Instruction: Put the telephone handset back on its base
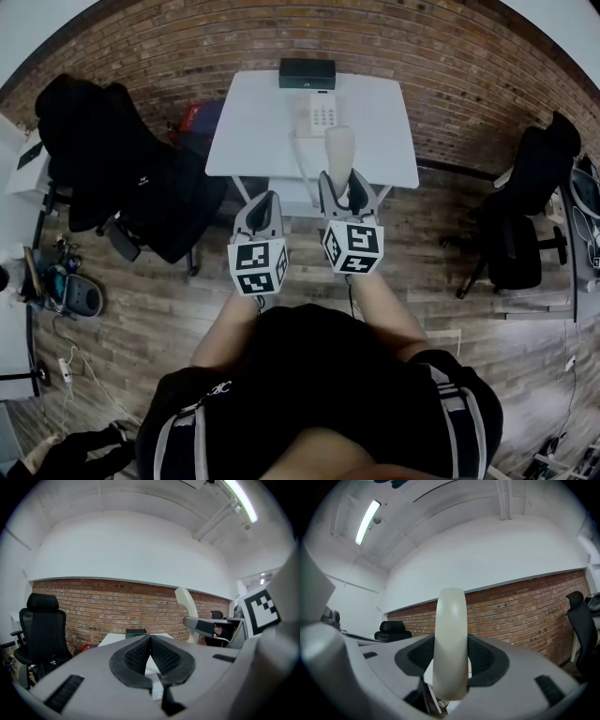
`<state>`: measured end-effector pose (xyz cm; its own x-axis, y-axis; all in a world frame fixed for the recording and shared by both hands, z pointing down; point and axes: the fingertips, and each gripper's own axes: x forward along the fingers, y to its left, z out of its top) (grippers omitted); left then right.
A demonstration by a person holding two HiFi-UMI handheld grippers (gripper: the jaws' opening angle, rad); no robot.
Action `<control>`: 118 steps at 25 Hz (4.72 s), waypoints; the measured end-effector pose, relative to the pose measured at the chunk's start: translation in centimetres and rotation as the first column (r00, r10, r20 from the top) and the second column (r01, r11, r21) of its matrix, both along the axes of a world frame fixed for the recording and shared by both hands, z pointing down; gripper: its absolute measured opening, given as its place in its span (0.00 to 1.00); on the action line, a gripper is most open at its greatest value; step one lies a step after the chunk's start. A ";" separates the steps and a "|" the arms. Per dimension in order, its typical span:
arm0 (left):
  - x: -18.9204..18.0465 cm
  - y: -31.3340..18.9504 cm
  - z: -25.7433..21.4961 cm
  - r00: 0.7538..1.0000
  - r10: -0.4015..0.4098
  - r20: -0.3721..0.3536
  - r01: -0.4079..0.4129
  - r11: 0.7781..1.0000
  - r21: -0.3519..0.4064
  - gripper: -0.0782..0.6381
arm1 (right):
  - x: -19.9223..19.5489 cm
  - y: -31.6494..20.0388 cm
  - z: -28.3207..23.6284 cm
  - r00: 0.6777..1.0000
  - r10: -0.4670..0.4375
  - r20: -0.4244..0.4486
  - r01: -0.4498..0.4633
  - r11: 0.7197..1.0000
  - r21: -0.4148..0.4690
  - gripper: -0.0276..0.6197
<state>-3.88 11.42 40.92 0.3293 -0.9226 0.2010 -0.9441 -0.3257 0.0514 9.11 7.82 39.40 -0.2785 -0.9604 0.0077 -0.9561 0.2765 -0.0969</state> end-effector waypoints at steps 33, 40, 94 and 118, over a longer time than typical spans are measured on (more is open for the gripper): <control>2.9 -13.7 3.3 0.999 0.027 -0.039 -0.028 1.000 -0.004 0.11 | 1.6 -11.9 2.3 1.000 -0.030 0.000 0.030 0.999 -0.010 0.35; 2.3 -20.3 3.1 0.999 0.042 -0.017 -0.043 0.999 -0.027 0.11 | 1.1 -18.2 2.3 1.000 -0.011 0.019 0.012 0.999 -0.032 0.35; -2.5 -45.3 11.6 0.996 0.079 -0.029 -0.084 0.959 -0.270 0.11 | -3.4 -45.7 21.7 0.992 0.085 -0.091 -0.122 0.786 -0.606 0.35; -4.4 -45.9 11.7 1.000 0.028 -0.004 -0.028 0.959 -0.282 0.11 | -3.8 -46.2 26.6 0.981 0.094 -0.168 -0.188 0.660 -0.727 0.35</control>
